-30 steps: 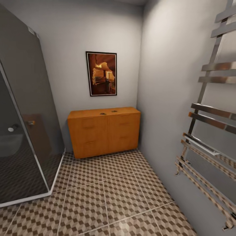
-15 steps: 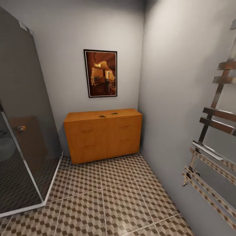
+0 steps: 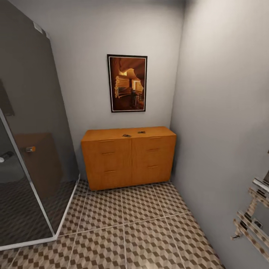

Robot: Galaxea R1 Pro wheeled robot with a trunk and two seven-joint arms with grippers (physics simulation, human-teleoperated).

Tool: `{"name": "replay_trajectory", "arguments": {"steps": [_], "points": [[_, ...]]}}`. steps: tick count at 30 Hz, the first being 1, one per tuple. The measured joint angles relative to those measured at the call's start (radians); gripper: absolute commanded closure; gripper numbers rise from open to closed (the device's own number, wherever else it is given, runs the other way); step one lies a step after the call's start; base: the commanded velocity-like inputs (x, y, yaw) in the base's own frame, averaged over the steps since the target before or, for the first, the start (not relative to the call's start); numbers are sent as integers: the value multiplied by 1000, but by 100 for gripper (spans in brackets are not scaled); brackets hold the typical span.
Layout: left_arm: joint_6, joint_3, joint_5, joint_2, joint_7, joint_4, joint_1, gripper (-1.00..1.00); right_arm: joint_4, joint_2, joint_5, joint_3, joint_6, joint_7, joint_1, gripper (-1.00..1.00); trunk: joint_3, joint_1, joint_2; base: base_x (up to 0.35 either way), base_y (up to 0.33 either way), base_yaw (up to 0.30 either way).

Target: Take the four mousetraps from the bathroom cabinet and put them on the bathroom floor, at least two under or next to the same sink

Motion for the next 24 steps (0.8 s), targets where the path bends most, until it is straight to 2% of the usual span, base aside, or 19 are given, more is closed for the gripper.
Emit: {"name": "replay_trajectory", "arguments": {"steps": [24], "points": [[-2,0,0,0,0,1,0,-100,0,1,-1,-2,3,0,0,-100,0,0,0,323,0,12]]}}
